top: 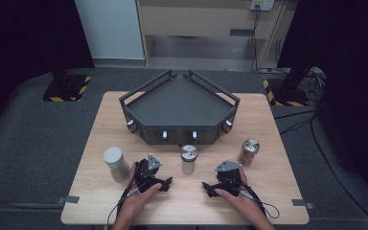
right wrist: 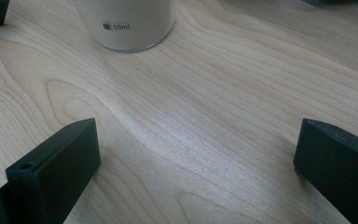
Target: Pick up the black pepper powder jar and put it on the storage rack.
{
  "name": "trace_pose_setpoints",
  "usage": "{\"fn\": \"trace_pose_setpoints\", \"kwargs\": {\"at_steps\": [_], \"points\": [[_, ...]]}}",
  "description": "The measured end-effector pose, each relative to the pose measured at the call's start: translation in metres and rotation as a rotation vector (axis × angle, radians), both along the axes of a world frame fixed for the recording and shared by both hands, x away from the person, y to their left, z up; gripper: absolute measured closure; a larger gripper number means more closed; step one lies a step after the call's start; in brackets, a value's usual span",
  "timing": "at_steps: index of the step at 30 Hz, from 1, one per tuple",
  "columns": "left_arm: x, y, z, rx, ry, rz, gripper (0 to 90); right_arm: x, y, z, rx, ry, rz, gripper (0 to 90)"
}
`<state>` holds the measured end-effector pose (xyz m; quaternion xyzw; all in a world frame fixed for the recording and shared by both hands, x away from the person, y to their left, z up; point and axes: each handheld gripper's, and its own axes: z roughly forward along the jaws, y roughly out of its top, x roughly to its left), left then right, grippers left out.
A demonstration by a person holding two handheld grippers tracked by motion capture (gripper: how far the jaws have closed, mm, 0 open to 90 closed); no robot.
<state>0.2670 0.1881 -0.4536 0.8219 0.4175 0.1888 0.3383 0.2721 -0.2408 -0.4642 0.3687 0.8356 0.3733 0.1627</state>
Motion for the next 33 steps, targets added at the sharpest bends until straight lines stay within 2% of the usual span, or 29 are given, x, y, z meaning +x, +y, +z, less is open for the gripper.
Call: {"fn": "trace_pose_setpoints", "kwargs": {"at_steps": [33], "points": [[-0.0014, -0.0009, 0.0002, 0.001, -0.002, 0.008, 0.0, -0.0017, 0.001, 0.0, 0.001, 0.0, -0.011, 0.6]]}}
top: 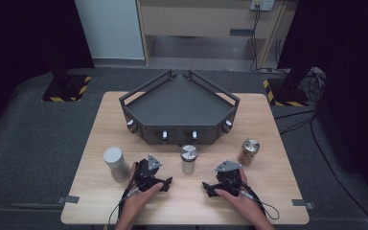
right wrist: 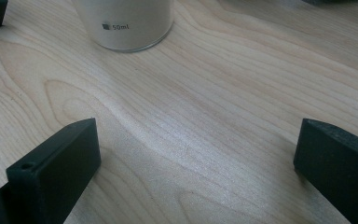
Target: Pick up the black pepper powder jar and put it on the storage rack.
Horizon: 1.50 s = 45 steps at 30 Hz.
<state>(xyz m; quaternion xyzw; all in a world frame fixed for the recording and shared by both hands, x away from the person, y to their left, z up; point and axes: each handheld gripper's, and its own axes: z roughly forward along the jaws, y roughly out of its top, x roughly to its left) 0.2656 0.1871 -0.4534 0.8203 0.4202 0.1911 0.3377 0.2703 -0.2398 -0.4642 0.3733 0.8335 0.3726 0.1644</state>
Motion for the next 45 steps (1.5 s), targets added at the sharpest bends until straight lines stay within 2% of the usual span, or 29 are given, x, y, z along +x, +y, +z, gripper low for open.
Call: {"fn": "trace_pose_setpoints", "kwargs": {"at_steps": [8, 16, 25, 29, 38, 41, 45], "points": [[-0.003, 0.001, 0.001, -0.004, -0.002, 0.016, 3.4, -0.002, 0.001, 0.0, 0.0, 0.0, -0.013, 0.6], [-0.006, 0.002, 0.007, -0.011, -0.008, 0.013, 2.9, -0.002, 0.001, 0.0, 0.0, 0.0, -0.013, 0.6], [-0.012, -0.005, 0.019, 0.011, -0.039, -0.034, 2.8, -0.003, 0.002, 0.0, 0.0, 0.0, -0.017, 0.6], [-0.013, -0.006, 0.023, 0.004, -0.043, -0.033, 3.4, -0.003, 0.002, 0.0, 0.0, 0.0, -0.017, 0.6], [-0.011, -0.003, 0.038, 0.018, -0.039, -0.029, 3.7, -0.005, 0.003, 0.0, 0.001, 0.001, -0.027, 0.7], [-0.013, -0.001, 0.043, 0.003, -0.046, -0.029, 3.7, -0.005, 0.003, 0.0, 0.001, 0.001, -0.028, 0.6], [-0.014, -0.001, 0.048, 0.006, -0.053, -0.036, 3.6, -0.006, 0.004, 0.0, 0.0, 0.0, -0.033, 0.6]]}}
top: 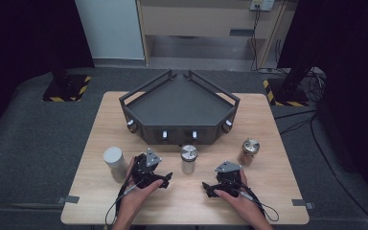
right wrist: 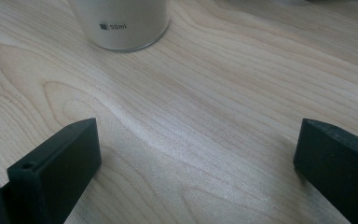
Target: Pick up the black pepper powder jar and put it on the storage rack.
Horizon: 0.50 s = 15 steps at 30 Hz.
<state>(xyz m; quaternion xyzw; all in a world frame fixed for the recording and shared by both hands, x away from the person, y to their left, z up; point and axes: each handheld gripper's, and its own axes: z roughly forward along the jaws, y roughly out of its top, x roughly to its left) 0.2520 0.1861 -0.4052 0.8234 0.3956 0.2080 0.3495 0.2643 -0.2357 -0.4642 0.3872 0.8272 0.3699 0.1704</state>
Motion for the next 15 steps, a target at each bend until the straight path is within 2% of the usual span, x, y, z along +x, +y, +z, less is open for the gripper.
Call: {"fn": "trace_pose_setpoints", "kwargs": {"at_steps": [2, 5, 9, 13, 15], "points": [[-0.003, -0.001, 0.006, 0.013, -0.02, -0.003, 3.6, 0.0, 0.0, 0.0, 0.0, 0.0, -0.001, 0.6], [-0.004, 0.001, 0.01, -0.008, -0.022, -0.003, 3.6, 0.0, 0.0, 0.0, 0.0, 0.0, -0.001, 0.6], [-0.006, 0.001, 0.017, -0.009, -0.03, -0.005, 3.7, 0.0, 0.0, 0.0, 0.0, 0.0, -0.001, 0.6], [-0.008, -0.003, 0.025, 0.019, -0.03, 0.003, 4.0, 0.0, 0.0, 0.0, 0.0, -0.001, -0.001, 0.6], [-0.009, -0.002, 0.029, 0.01, -0.026, 0.008, 4.0, 0.0, 0.0, 0.0, 0.0, 0.0, -0.001, 0.6]]}}
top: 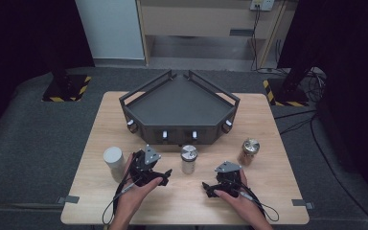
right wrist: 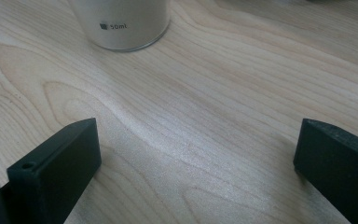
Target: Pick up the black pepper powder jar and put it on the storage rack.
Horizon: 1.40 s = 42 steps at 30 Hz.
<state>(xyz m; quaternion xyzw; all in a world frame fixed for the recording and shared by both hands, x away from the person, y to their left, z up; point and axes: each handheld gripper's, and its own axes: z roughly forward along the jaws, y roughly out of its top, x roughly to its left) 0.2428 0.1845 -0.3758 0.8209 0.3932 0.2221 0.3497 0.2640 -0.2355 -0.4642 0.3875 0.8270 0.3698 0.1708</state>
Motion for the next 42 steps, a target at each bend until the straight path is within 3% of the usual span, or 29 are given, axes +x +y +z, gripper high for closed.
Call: {"fn": "trace_pose_setpoints", "kwargs": {"at_steps": [4, 12, 25, 42], "points": [[-0.003, 0.001, 0.011, 0.013, -0.016, -0.008, 4.0, 0.0, 0.0, 0.0, 0.0, 0.0, 0.0, 0.6], [-0.001, 0.006, 0.02, 0.015, -0.034, -0.006, 3.8, 0.0, 0.0, 0.0, 0.0, 0.0, 0.0, 0.6], [-0.006, 0.027, 0.038, -0.018, -0.074, 0.027, 3.7, 0.0, 0.0, 0.0, 0.0, 0.0, 0.0, 0.6], [-0.012, 0.049, 0.046, -0.037, -0.106, 0.067, 3.8, 0.0, 0.0, 0.0, 0.0, 0.0, 0.0, 0.6]]}}
